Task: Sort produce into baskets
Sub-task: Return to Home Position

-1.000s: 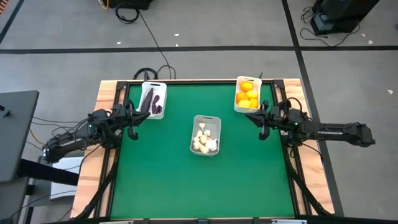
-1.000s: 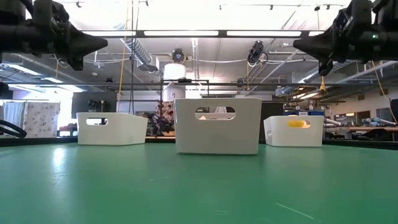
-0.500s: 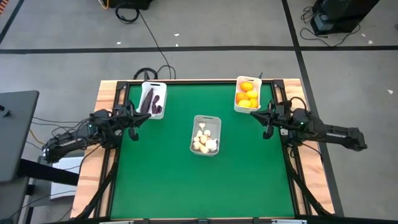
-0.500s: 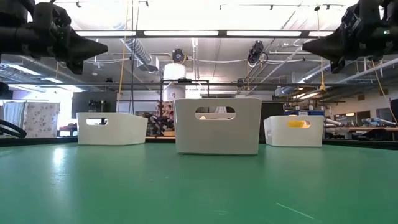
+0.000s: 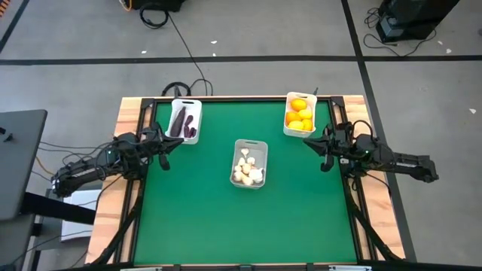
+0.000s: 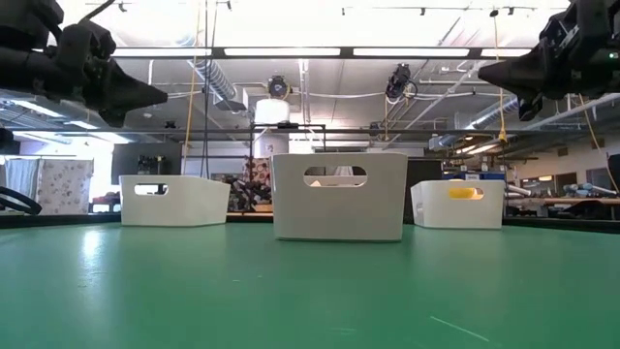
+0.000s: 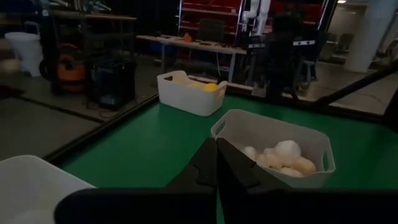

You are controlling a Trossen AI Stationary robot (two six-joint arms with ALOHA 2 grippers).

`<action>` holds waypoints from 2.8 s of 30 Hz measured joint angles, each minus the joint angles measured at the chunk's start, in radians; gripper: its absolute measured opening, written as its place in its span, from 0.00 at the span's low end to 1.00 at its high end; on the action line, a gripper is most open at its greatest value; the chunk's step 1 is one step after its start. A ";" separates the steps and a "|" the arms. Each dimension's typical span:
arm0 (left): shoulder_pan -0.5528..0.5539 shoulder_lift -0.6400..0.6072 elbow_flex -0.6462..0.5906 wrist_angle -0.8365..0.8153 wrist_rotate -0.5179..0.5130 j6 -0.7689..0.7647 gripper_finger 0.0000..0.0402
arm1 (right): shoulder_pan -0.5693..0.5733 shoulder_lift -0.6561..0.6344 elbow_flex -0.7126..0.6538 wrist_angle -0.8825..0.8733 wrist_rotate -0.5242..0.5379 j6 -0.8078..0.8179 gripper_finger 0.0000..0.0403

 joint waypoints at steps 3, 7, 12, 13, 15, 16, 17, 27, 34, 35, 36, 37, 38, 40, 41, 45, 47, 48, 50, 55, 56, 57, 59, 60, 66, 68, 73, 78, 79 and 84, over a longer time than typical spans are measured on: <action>0.000 0.000 0.000 -0.001 0.001 -0.003 0.01 | 0.008 -0.014 -0.014 0.002 0.000 0.001 0.00; 0.000 0.000 0.000 -0.003 0.004 -0.030 0.01 | 0.014 -0.024 -0.033 0.019 0.003 0.017 0.00; 0.000 0.000 0.000 -0.003 0.020 -0.030 0.01 | 0.014 -0.021 -0.078 0.060 0.000 0.044 0.00; 0.000 0.000 0.000 -0.003 0.023 -0.030 0.01 | 0.015 -0.018 -0.078 0.060 -0.001 0.050 0.00; 0.000 0.000 -0.006 -0.001 0.026 -0.029 0.01 | 0.019 -0.020 -0.078 0.061 -0.003 0.054 0.00; 0.000 0.000 -0.011 0.007 0.026 -0.026 0.01 | 0.021 -0.020 -0.078 0.063 -0.012 0.054 0.00; 0.000 0.000 -0.021 0.030 0.026 -0.024 0.01 | 0.024 -0.020 -0.078 0.063 -0.028 0.053 0.01; 0.000 0.000 -0.122 0.202 0.061 0.020 0.01 | 0.028 -0.016 -0.078 0.044 -0.072 0.052 0.13; 0.001 0.000 -0.122 0.203 -0.107 0.016 0.01 | 0.028 -0.016 -0.078 0.047 -0.072 0.052 0.14; 0.001 0.000 -0.122 0.208 -0.110 0.014 0.01 | 0.028 -0.016 -0.078 0.048 -0.072 0.052 0.14; 0.000 0.000 -0.122 0.214 -0.110 0.004 0.01 | 0.028 -0.016 -0.078 0.049 -0.072 0.052 0.14; 0.000 0.000 -0.122 0.218 -0.103 -0.002 0.01 | 0.028 -0.016 -0.078 0.048 -0.072 0.052 0.14; 0.000 0.000 -0.122 0.221 -0.097 -0.006 0.01 | 0.028 -0.016 -0.078 0.048 -0.072 0.052 0.14; 0.000 0.004 -0.122 0.220 -0.097 0.000 0.01 | 0.028 -0.016 -0.078 0.048 -0.072 0.051 0.14; 0.000 0.004 -0.122 0.218 -0.101 0.003 0.01 | 0.028 -0.016 -0.078 0.048 -0.072 0.051 0.14; 0.000 0.005 -0.122 0.218 -0.107 -0.007 0.01 | 0.028 -0.016 -0.078 0.048 -0.072 0.051 0.14; 0.000 0.005 -0.122 0.224 -0.109 -0.008 0.01 | 0.028 -0.016 -0.078 0.048 -0.072 0.051 0.14; 0.000 0.005 -0.122 0.227 -0.110 -0.008 0.01 | 0.028 -0.016 -0.078 0.048 -0.072 0.051 0.14; 0.000 0.005 -0.122 0.228 -0.110 -0.008 0.01 | 0.028 -0.016 -0.078 0.048 -0.072 0.051 0.14; 0.000 0.005 -0.122 0.227 -0.110 -0.010 0.01 | 0.028 -0.016 -0.078 0.048 -0.072 0.051 0.14; 0.000 0.005 -0.122 0.227 -0.110 -0.010 0.01 | 0.028 -0.016 -0.078 0.048 -0.072 0.051 0.14; 0.000 0.005 -0.122 0.227 -0.110 -0.010 0.01 | 0.028 -0.016 -0.078 0.048 -0.072 0.051 0.14; 0.000 0.005 -0.122 0.227 -0.110 -0.010 0.01 | 0.028 -0.016 -0.078 0.048 -0.072 0.051 0.14; 0.000 0.005 -0.122 0.227 -0.110 -0.010 0.01 | 0.028 -0.016 -0.078 0.048 -0.072 0.051 0.14; 0.000 0.005 -0.123 0.227 -0.110 -0.010 0.01 | 0.027 -0.016 -0.078 0.048 -0.072 0.051 0.14; 0.000 0.005 -0.123 0.227 -0.110 -0.010 0.01 | 0.028 -0.016 -0.078 0.048 -0.072 0.051 0.14; 0.000 0.005 -0.123 0.227 -0.111 -0.010 0.01 | 0.028 -0.016 -0.078 0.048 -0.072 0.051 0.14; 0.000 0.005 -0.123 0.227 -0.111 -0.010 0.01 | 0.027 -0.016 -0.078 0.048 -0.072 0.051 0.14; 0.000 0.005 -0.123 0.227 -0.111 -0.010 0.01 | 0.028 -0.016 -0.078 0.048 -0.072 0.051 0.14; 0.000 0.005 -0.123 0.227 -0.111 -0.010 0.01 | 0.027 -0.016 -0.078 0.048 -0.072 0.051 0.14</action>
